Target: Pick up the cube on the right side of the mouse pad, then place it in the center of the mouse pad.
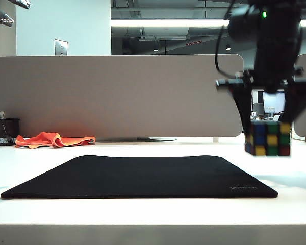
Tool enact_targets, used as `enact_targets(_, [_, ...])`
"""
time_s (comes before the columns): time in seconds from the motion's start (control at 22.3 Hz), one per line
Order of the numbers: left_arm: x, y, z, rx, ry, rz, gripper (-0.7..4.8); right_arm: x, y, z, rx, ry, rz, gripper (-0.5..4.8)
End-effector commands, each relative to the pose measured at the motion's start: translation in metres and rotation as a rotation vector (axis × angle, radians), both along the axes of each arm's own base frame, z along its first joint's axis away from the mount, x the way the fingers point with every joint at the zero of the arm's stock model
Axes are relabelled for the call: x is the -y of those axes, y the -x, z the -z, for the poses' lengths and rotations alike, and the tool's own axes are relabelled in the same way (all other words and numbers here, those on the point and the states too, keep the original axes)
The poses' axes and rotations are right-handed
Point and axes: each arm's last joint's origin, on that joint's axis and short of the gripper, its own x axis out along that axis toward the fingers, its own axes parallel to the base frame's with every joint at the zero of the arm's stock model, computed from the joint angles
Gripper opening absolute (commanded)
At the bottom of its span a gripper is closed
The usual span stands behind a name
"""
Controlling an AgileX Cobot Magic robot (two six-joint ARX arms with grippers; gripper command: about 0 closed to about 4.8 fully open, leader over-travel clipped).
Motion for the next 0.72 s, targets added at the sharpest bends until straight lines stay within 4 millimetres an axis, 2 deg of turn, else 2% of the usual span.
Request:
enact_targets(0.04, [0.000, 0.000, -0.003, 0.019, -0.002, -0.010, 2.55, -0.011, -0.003, -0.041, 0.117, -0.032, -0.049, 2.49])
enact_targets(0.18, [-0.001, -0.001, -0.003, 0.026, -0.019, -0.045, 2.55, -0.031, -0.008, -0.074, 0.268, -0.042, -0.192, 2.47])
enact_targets(0.36, [-0.002, -0.002, -0.004, 0.060, -0.041, -0.053, 2.55, -0.051, -0.007, -0.093, 0.371, -0.086, -0.300, 2.47])
enact_targets(0.49, [-0.001, -0.002, -0.006, 0.083, -0.035, -0.053, 2.55, -0.066, -0.007, -0.093, 0.395, -0.146, -0.365, 2.47])
enact_targets(0.72, [-0.001, -0.002, -0.006, 0.082, -0.033, -0.051, 2.55, -0.086, -0.015, -0.070, 0.347, -0.134, -0.413, 2.46])
